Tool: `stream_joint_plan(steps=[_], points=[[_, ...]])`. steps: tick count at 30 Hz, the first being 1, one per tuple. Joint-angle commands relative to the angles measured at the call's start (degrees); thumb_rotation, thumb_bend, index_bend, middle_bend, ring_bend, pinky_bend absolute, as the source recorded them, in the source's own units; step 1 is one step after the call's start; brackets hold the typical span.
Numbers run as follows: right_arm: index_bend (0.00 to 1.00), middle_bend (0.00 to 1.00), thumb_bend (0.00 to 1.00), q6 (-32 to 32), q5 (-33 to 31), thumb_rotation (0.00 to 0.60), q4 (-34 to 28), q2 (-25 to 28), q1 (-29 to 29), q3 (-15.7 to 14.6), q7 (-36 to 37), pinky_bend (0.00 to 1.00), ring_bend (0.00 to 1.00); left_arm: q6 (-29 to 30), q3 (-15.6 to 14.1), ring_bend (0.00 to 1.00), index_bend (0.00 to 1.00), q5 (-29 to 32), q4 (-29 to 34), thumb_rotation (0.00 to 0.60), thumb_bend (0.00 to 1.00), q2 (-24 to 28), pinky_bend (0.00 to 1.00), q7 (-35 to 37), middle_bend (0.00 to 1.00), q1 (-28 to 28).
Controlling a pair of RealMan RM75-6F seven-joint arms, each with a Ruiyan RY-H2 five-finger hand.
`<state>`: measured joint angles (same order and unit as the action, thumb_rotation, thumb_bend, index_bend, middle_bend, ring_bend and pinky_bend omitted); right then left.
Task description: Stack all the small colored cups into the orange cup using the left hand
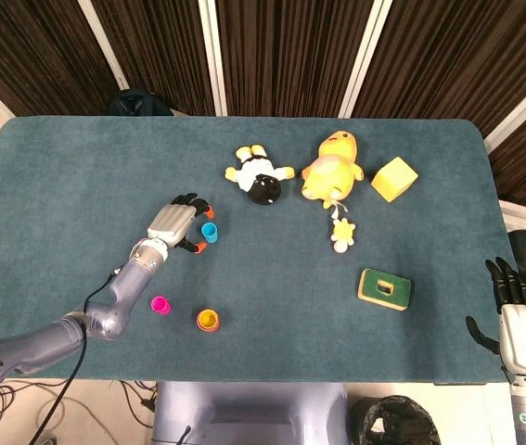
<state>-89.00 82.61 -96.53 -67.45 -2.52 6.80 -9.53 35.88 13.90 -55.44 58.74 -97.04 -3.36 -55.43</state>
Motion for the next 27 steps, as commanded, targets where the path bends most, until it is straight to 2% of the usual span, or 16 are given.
stream_joint_plan(steps=[1, 6, 17, 27], points=[[0.05, 0.07, 0.33, -0.10, -0.02, 0.600, -0.03, 0.05, 0.05, 0.03, -0.01, 0.07, 0.14, -0.01, -0.03, 0.04, 0.35, 0.06, -0.42, 0.600, 0.28, -0.53, 0.09, -0.20, 0.20, -0.15], [0.05, 0.07, 0.33, -0.04, -0.20, 0.600, 0.08, 0.08, 0.03, 0.13, 0.07, 0.07, 0.14, 0.00, -0.19, 0.04, 0.39, -0.03, -1.01, 0.600, 0.32, -1.07, 0.09, -0.84, 0.22, -0.41], [0.05, 0.07, 0.33, 0.03, -0.13, 0.600, 0.06, 0.05, 0.02, 0.02, 0.09, 0.07, 0.14, -0.12, -0.07, 0.04, 0.41, 0.65, -1.77, 0.600, 0.33, -1.90, 0.09, -2.23, 0.22, -0.96], [0.05, 0.07, 0.33, -0.12, -0.18, 0.600, 0.06, 0.23, 0.08, 0.15, 0.41, 0.07, 0.14, 0.08, -0.01, 0.05, 0.45, 0.68, -1.23, 0.600, 0.40, -1.78, 0.10, -2.79, 0.25, -1.03]])
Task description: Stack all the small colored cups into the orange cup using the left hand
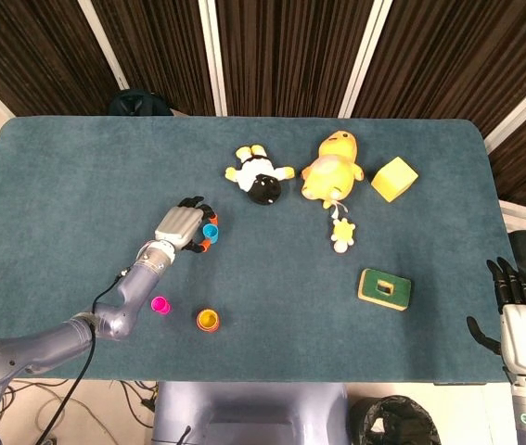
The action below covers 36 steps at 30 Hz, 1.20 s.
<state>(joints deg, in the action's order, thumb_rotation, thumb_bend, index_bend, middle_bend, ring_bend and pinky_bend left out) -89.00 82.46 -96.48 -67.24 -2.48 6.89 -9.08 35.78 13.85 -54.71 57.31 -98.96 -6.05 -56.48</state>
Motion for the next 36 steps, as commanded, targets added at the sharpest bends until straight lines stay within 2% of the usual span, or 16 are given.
stream_joint_plan(steps=[1, 7, 14, 21, 27, 31, 36], points=[[0.05, 0.07, 0.33, -0.21, -0.05, 0.600, 0.00, 0.02, 0.06, 0.10, -0.10, 0.07, 0.14, 0.39, 0.18, 0.05, 0.45, -0.09, 0.51, 0.600, 0.40, 0.29, 0.10, -0.04, 0.25, 0.05], [0.05, 0.07, 0.33, -0.20, 0.01, 0.600, -0.02, -0.03, 0.04, 0.09, -0.06, 0.07, 0.14, 2.19, 1.69, 0.05, 0.45, -2.19, 6.07, 0.600, 0.39, 3.38, 0.10, 1.58, 0.24, 0.26], [0.05, 0.07, 0.33, -0.02, 0.09, 0.600, -0.01, -0.25, -0.10, 0.01, -0.39, 0.07, 0.14, 5.59, 2.55, 0.05, 0.45, -8.42, 19.39, 0.600, 0.39, 11.49, 0.10, 2.05, 0.25, 0.93], [0.05, 0.07, 0.33, 0.11, 0.34, 0.600, -0.21, -0.15, -0.05, -0.29, -0.50, 0.07, 0.14, 5.41, 0.61, 0.05, 0.44, -11.42, 32.75, 0.600, 0.39, 20.32, 0.10, 1.57, 0.25, 2.75], [0.05, 0.07, 0.33, 0.12, 0.11, 0.600, -0.16, -0.20, -0.06, -0.18, -0.62, 0.07, 0.14, 4.85, -0.40, 0.05, 0.44, -13.64, 41.91, 0.600, 0.39, 27.04, 0.10, 5.42, 0.25, 4.99], [0.05, 0.07, 0.33, 0.37, -0.02, 0.600, -0.01, -0.35, -0.16, -0.20, -0.78, 0.07, 0.14, 4.49, -1.69, 0.05, 0.44, -16.85, 46.07, 0.600, 0.39, 30.17, 0.10, 9.17, 0.25, 6.64], [0.05, 0.07, 0.33, 0.12, 0.08, 0.600, -0.05, -0.36, -0.11, -0.15, -0.84, 0.07, 0.14, 3.42, -4.07, 0.05, 0.44, -21.49, 47.83, 0.600, 0.39, 32.38, 0.10, 12.13, 0.25, 7.68]])
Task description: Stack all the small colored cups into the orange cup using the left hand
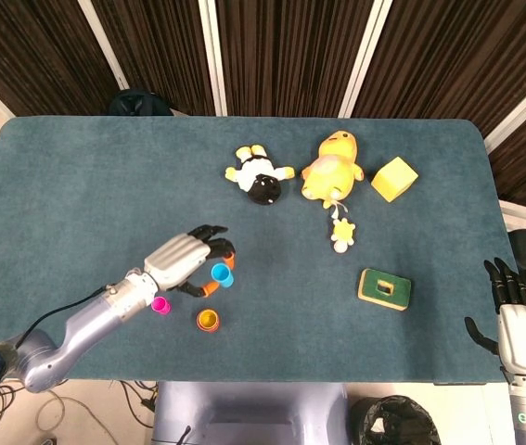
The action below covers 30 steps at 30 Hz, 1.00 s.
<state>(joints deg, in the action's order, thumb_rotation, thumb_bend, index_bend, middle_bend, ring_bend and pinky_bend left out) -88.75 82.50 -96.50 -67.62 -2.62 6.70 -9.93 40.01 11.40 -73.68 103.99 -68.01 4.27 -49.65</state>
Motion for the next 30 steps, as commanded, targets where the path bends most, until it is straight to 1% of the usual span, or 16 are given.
stream_joint_plan(steps=[1, 10, 17, 21, 30], points=[[0.05, 0.07, 0.33, -0.25, 0.00, 0.600, -0.04, 0.07, 0.07, 0.12, 0.03, 0.07, 0.14, -0.96, -2.09, 0.05, 0.45, -3.45, 1.29, 0.600, 0.39, 1.63, 0.10, 2.41, 0.25, 0.97], [0.05, 0.07, 0.33, -0.64, -0.06, 0.600, -0.11, 0.40, 0.28, 0.28, 0.58, 0.07, 0.14, -1.41, -5.88, 0.05, 0.45, -9.09, -0.41, 0.600, 0.39, 0.20, 0.10, 5.96, 0.25, 1.62], [0.05, 0.07, 0.33, -0.85, -0.14, 0.600, -0.10, 0.63, 0.43, 0.39, 1.09, 0.07, 0.14, -0.47, -7.98, 0.05, 0.45, -11.82, -2.58, 0.600, 0.39, -1.15, 0.10, 8.64, 0.25, 2.27], [0.05, 0.07, 0.33, -0.81, 0.03, 0.600, 0.02, 0.45, 0.34, 0.37, 1.08, 0.07, 0.14, 0.11, -9.00, 0.05, 0.45, -13.45, -4.16, 0.600, 0.39, -1.90, 0.10, 8.27, 0.25, 2.31], [0.05, 0.07, 0.33, -0.84, -0.07, 0.600, -0.05, 0.50, 0.40, 0.39, 1.00, 0.07, 0.14, 0.69, -10.51, 0.05, 0.45, -14.69, -6.75, 0.600, 0.39, -3.94, 0.10, 7.75, 0.25, 2.26]])
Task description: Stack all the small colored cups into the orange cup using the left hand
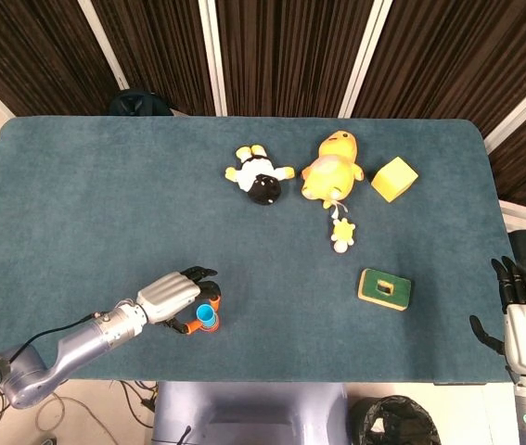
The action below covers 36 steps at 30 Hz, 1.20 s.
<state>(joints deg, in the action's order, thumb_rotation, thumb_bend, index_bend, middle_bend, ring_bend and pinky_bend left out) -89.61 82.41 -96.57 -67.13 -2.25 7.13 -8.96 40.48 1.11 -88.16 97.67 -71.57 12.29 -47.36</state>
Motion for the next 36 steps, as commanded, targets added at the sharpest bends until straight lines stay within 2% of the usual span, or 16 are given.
stream_joint_plan(steps=[1, 8, 25, 32, 36], points=[[0.05, 0.07, 0.33, 0.03, 0.04, 0.600, 0.03, 0.01, 0.01, -0.05, 0.08, 0.07, 0.14, 0.30, -0.28, 0.05, 0.45, -0.23, -0.55, 0.600, 0.39, -0.53, 0.10, -0.25, 0.25, -0.03], [0.05, 0.07, 0.33, -0.09, 0.16, 0.600, -0.07, 0.08, 0.06, -0.06, 0.15, 0.07, 0.14, 0.72, -0.63, 0.05, 0.43, -0.84, -1.34, 0.600, 0.39, -1.34, 0.10, -0.98, 0.25, -0.46], [0.05, 0.07, 0.33, -0.12, -0.13, 0.600, -0.19, 0.22, 0.14, 0.08, 0.27, 0.07, 0.14, -1.16, -1.14, 0.04, 0.20, 0.42, 0.38, 0.600, 0.34, 0.47, 0.09, -3.80, 0.21, -2.02], [0.05, 0.07, 0.33, -0.18, -0.13, 0.600, -0.26, 0.32, 0.21, 0.09, 0.44, 0.07, 0.14, 5.84, 0.39, 0.04, 0.22, 0.99, 1.69, 0.600, 0.34, 3.58, 0.09, -1.11, 0.22, 0.89], [0.05, 0.07, 0.33, -0.02, 0.02, 0.600, -0.33, 0.29, 0.12, -0.01, 0.30, 0.07, 0.14, 7.70, -0.85, 0.04, 0.22, 1.52, 1.11, 0.600, 0.33, 5.47, 0.09, 0.44, 0.21, 3.10]])
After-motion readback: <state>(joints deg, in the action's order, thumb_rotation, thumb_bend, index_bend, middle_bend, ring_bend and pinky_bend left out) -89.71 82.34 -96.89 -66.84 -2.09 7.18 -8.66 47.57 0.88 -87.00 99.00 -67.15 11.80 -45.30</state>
